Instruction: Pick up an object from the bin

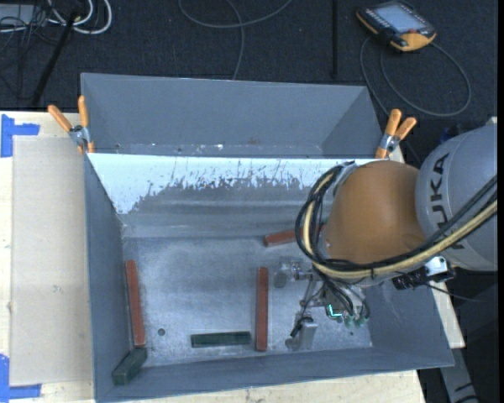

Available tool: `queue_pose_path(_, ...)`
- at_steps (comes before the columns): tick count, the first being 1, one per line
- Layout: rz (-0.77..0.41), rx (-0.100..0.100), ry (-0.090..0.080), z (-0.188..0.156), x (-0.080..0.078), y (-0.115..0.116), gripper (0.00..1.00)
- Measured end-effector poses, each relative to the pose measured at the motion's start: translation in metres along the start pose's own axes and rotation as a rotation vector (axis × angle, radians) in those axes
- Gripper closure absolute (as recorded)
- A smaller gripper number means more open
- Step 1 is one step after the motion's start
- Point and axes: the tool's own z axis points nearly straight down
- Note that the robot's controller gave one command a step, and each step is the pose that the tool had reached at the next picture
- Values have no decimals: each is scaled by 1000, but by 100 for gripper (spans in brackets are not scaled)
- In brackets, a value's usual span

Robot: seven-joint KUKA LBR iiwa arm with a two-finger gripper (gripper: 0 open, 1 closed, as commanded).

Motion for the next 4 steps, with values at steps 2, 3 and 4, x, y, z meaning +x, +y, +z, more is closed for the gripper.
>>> queue_pose_path(2, -82, 1, -13, 31, -10, 17, 0)
queue_pose_path(3, -358, 2, -7, 63, -12, 35, 0)
queue_pose_path(4, -536, 4, -14, 79, -9, 60, 0)
